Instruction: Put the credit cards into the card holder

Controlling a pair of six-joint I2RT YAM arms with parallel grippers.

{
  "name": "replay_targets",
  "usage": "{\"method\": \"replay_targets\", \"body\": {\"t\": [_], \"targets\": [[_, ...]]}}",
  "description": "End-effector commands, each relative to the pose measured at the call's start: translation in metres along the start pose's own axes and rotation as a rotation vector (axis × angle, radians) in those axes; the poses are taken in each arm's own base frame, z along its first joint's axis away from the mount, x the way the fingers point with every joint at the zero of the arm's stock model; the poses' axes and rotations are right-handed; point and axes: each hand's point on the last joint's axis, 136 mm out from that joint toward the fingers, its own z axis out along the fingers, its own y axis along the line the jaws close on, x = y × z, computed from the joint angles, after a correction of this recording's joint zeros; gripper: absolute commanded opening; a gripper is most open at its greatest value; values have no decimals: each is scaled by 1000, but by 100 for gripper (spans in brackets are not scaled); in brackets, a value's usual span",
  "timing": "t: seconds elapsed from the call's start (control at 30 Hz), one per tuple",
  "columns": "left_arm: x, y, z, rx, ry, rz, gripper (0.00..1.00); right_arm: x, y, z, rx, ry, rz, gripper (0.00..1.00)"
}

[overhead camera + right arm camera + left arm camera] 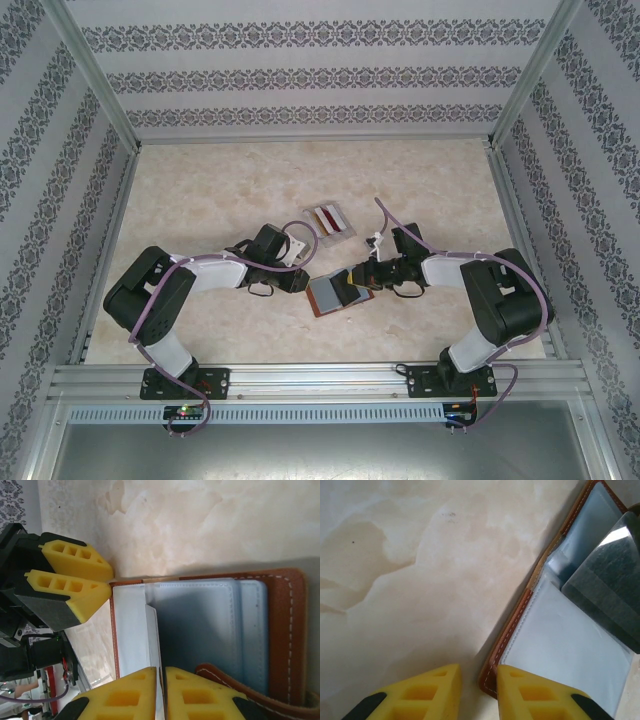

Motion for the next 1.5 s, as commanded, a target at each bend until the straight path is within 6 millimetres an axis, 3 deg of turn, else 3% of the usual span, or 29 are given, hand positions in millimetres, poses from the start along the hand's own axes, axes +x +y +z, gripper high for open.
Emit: {"method": "replay_targets", "body": {"t": [0.0,0.5,0.77,0.93,1.17,1.47], "targets": [[6,8,5,-44,31,-14,27,-3,0,7,-3,-1,-23,15],[6,8,4,-50,34,-14,26,-1,4,26,-35,55,-36,11],[7,8,5,-49,42,-16,13,9,6,34,-35,84,-34,9],[7,9,7,-49,45,-23,3,15,7,42,-29,98,-22,12],[7,10,7,-56,43,-27,2,17,11,50,-5,100,-14,23],[6,9,5,-56,39,-26,2,15,3,30,134,66,-64,29]]}}
